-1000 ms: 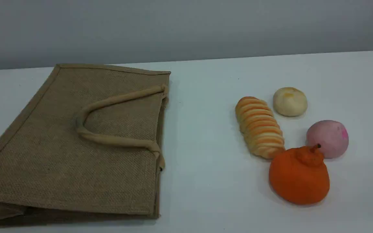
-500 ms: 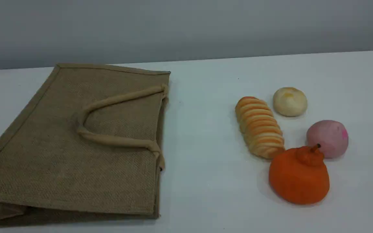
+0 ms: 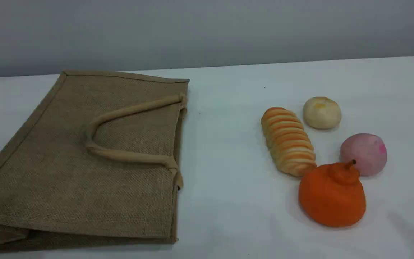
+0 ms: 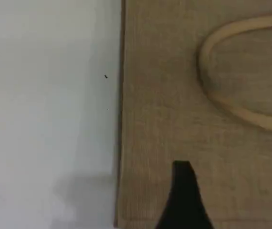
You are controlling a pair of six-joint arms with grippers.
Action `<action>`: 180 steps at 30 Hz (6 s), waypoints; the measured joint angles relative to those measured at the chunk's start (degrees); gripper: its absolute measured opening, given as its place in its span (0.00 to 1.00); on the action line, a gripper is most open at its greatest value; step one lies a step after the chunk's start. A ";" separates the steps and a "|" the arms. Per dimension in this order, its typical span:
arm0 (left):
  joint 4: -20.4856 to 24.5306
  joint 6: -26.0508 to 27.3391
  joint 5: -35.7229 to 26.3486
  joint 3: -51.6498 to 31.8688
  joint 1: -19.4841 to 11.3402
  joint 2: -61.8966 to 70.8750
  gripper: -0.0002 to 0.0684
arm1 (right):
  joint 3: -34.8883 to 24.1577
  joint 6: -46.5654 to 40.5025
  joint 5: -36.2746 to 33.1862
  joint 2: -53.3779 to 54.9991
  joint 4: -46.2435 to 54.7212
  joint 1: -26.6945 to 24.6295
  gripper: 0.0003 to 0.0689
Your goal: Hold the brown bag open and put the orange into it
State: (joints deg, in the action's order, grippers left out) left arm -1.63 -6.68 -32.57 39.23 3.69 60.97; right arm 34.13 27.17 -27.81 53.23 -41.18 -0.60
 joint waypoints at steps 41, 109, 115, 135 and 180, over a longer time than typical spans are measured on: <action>-4.87 -2.81 13.68 23.11 4.46 55.03 0.68 | 4.64 37.11 6.78 29.76 -35.21 0.08 0.69; -5.76 -4.09 17.34 23.32 4.41 63.00 0.14 | 4.64 43.59 3.66 29.71 -39.66 0.08 0.69; -5.81 1.01 12.84 24.42 4.46 59.34 0.14 | 4.64 43.59 3.66 29.71 -39.67 0.08 0.69; -7.73 19.54 -7.78 41.41 11.12 43.86 0.14 | 4.64 48.64 -1.17 29.71 -45.84 0.08 0.69; -16.11 28.95 -29.54 55.25 17.15 30.02 0.13 | 4.59 53.82 -3.88 38.94 -48.47 0.08 0.69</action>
State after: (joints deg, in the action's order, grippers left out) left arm -17.74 22.27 -62.11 94.48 20.84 90.98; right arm 38.72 80.99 -31.68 92.18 -89.64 -0.53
